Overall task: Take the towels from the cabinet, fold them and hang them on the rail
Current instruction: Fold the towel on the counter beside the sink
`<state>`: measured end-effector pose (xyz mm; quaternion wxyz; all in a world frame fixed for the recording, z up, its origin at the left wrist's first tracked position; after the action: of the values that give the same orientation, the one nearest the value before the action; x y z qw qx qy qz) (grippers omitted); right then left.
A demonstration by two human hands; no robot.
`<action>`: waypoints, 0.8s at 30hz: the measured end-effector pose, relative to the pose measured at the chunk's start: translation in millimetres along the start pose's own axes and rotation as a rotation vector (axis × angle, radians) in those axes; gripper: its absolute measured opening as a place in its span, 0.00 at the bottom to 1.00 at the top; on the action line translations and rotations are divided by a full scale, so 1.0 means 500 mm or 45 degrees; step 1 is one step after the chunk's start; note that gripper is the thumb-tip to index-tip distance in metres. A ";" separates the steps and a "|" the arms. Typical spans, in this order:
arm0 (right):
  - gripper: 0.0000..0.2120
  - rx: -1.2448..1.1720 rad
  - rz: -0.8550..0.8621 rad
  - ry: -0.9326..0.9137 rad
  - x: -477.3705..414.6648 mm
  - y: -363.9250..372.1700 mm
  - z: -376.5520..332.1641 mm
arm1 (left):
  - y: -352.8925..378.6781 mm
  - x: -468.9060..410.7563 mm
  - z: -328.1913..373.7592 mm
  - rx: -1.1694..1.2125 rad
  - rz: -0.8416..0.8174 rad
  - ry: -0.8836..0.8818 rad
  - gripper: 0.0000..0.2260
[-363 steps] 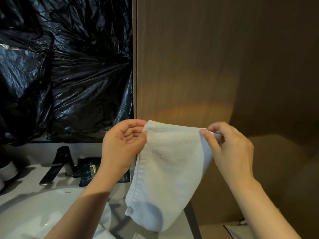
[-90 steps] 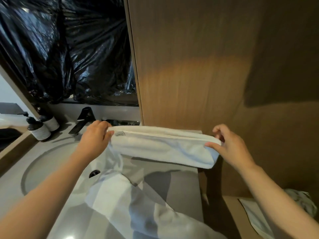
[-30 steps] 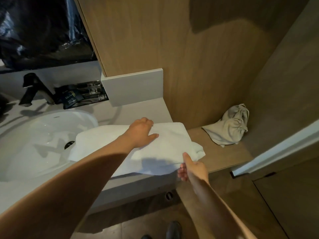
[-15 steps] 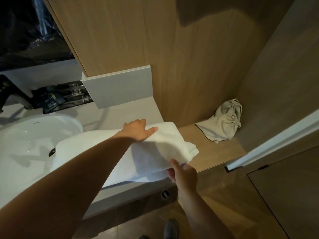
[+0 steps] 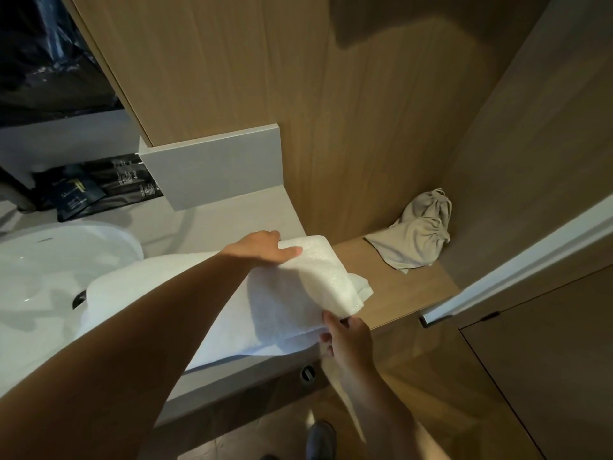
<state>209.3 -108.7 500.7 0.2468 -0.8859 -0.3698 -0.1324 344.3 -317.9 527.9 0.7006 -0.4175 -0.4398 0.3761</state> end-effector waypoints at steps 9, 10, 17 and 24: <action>0.08 -0.025 -0.051 0.017 0.016 0.005 0.004 | -0.023 -0.033 0.010 0.326 0.072 -0.161 0.29; 0.08 -0.028 -0.062 0.029 0.017 0.003 0.003 | -0.029 -0.034 0.013 0.373 0.087 -0.154 0.25; 0.10 -0.154 -0.121 0.185 0.035 -0.008 -0.004 | -0.144 0.016 0.055 0.578 0.140 -0.053 0.14; 0.07 -0.530 -0.191 0.180 0.076 -0.006 -0.117 | -0.318 0.139 0.069 0.498 0.336 0.113 0.12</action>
<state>230.2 -115.7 567.1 0.0735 -0.8763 -0.3810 -0.2855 360.8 -305.7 703.7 0.7317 -0.3437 -0.2689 0.5236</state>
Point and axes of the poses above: each hand's wrist, its own x-axis away from the middle knuckle, its own y-axis out of the palm, z = x × y, the point moved 8 cm from there along -x, towards the middle knuckle, and after that the axes turned 14 degrees about z, right-handed, at the moved point
